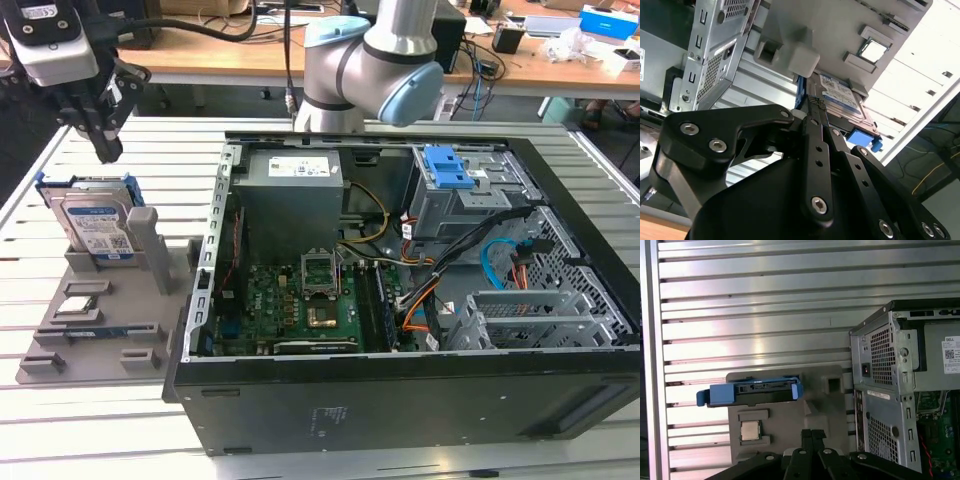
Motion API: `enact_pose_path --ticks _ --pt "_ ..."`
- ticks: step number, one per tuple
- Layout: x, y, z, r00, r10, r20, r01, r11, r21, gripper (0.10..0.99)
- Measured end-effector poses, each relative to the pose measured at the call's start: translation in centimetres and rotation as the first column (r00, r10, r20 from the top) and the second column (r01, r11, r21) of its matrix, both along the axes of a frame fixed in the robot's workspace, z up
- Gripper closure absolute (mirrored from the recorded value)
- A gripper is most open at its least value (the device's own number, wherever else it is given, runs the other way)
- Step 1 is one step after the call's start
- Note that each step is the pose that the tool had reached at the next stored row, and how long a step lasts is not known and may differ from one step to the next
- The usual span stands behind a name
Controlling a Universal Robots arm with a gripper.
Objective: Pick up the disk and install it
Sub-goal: 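Reach for the disk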
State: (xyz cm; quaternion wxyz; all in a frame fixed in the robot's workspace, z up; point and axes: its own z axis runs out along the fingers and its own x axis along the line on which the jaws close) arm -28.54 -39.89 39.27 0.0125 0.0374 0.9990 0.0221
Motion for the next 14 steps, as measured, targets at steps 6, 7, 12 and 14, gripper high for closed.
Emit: enact_pose_path --ticks 6,7,12,14 --pt "-0.75 0.0 -0.01 1.0 0.0 0.0 0.0 1.0 0.0 0.98" --pt "-0.94 0.0 0.0 1.0 0.0 -0.0001 0.0 1.0 0.0 0.98" --pt "-1.68 0.0 -0.02 1.0 0.0 -0.0001 0.0 1.0 0.0 0.98" --pt "-2.23 0.0 -0.04 1.0 0.0 0.0 0.0 1.0 0.0 0.98"
